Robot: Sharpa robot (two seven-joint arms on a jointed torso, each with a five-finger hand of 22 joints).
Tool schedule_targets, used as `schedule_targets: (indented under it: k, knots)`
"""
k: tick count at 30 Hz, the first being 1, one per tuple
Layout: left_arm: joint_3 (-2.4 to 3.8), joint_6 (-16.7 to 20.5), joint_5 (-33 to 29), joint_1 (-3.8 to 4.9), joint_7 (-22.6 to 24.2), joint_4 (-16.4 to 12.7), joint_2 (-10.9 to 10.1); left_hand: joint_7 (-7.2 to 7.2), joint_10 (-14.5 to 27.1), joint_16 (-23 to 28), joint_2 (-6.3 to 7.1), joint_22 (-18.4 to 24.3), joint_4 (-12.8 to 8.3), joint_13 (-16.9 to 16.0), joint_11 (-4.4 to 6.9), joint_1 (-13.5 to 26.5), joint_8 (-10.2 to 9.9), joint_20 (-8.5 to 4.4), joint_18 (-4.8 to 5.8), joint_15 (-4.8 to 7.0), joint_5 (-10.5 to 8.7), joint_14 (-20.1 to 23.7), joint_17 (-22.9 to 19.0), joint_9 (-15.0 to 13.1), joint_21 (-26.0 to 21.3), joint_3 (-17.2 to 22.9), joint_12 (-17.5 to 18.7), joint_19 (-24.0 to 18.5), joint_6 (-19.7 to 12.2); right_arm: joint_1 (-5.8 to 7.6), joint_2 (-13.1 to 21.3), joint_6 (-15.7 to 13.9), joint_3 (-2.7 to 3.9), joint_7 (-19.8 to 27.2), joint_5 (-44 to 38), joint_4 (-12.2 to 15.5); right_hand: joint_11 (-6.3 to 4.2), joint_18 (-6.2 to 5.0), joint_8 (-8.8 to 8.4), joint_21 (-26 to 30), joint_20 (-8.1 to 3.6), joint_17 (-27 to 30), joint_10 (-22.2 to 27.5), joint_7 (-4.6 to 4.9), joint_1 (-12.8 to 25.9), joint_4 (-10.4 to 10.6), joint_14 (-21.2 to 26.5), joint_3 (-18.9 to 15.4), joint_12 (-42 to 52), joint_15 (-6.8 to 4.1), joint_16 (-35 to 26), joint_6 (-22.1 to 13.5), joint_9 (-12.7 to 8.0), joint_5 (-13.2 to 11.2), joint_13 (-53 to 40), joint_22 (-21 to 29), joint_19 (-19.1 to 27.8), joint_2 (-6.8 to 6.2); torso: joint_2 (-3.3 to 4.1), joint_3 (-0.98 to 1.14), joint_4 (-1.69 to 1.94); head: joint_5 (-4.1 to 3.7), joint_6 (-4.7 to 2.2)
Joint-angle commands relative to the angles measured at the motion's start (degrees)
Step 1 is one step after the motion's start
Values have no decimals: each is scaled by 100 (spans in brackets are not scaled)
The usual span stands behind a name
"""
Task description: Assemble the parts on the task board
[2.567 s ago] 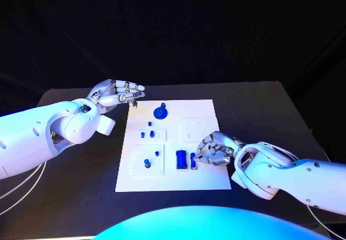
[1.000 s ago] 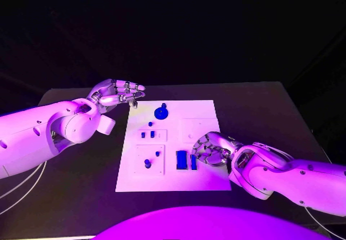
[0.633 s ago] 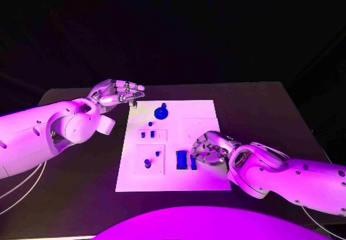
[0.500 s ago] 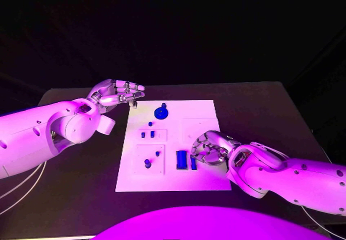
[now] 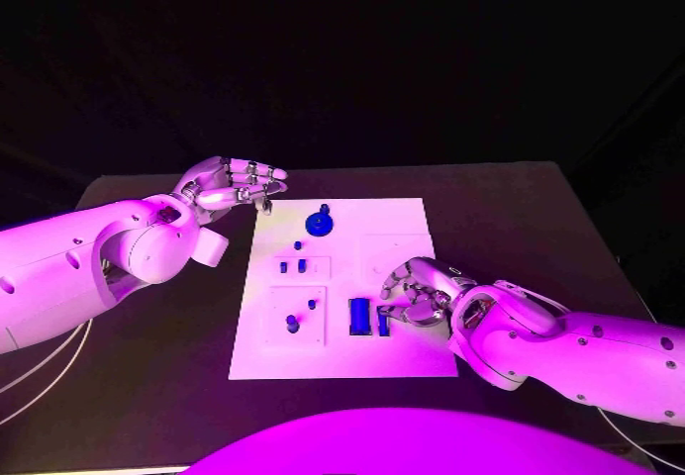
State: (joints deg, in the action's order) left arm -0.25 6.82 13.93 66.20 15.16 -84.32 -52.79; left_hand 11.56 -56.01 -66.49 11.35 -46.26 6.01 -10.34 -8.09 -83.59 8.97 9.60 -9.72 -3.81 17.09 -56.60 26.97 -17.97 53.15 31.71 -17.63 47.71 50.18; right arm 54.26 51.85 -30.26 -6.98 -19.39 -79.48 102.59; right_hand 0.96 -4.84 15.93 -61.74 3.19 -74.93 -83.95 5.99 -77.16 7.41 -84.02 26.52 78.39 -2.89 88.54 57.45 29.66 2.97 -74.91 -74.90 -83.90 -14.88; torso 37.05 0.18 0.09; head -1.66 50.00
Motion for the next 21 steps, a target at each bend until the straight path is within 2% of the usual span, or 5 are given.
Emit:
schedule_targets:
  k: [1, 12, 16, 18, 21]
  knots:
    - [4, -31, 10, 3, 29, -4, 14, 6, 50, -10, -1, -5, 4, -4, 7, -46, 22, -34, -80, 2, 20, 49, -5, 6, 13, 24, -32, -21, -31, -18, -15, 115, -13, 23, -165, -39, 51, 43, -26, 32, 26, -1100, -8, 16, 22, 27, -511, -88, -28, 46, -5, -42, -9, -20, -688, -911, 26, -46, 3, -1, -1, 2, 0]
    - [4, -6, -8, 2, 61, 8, 22, 8, 49, -10, -5, -10, 7, -3, 5, -39, 23, -34, -78, 1, 18, 49, -6, 7, 18, 27, -35, -24, -29, -18, 89, -332, -7, 417, 108, 72, 49, 38, -18, 55, 37, -1089, -27, 7, 102, 217, -508, -409, 19, 49, -8, -21, -19, -19, -712, -908, 27, 69, -10, -9, -8, 9, 0]
    - [3, 70, -124, 2, 166, 25, 39, 11, 52, -9, -1, -20, 17, -2, 1, -13, 28, -32, -76, -5, 12, 51, -10, 8, 26, 25, -40, -34, -25, 72, 208, -523, 22, 1103, 877, 125, 67, -16, -62, 417, 48, -916, 21, 30, 109, 339, -469, -546, -53, 62, -76, -103, -47, -6, -660, -831, 112, 133, -35, -31, -12, -5, -3]
    - [3, 133, -242, 1, 253, 40, 53, 10, 60, -8, 21, -23, 58, -1, -1, 62, 34, -21, -71, -15, 1, 59, -15, 10, 18, 1, -49, -57, -23, 187, 246, -541, 34, 1597, 1508, 70, 81, -46, -82, 627, 58, -825, 57, 46, 61, 367, -447, -577, -103, 73, -116, -145, -61, 6, -625, -785, 167, 169, -62, -44, -23, -13, -53]
    - [-1, 256, -481, -4, 420, 100, 108, 2, 87, 65, 89, 48, 165, 0, 7, 222, 57, 13, -71, -35, -18, 180, -55, 10, -129, -86, -84, -156, -32, 420, 247, -441, 45, 2418, 2731, -189, 134, -194, -141, 1691, 100, -372, 365, 110, -114, 385, -324, -602, -584, 116, -341, -284, -98, 137, -287, -535, 464, 226, -123, -89, -40, -17, -139]
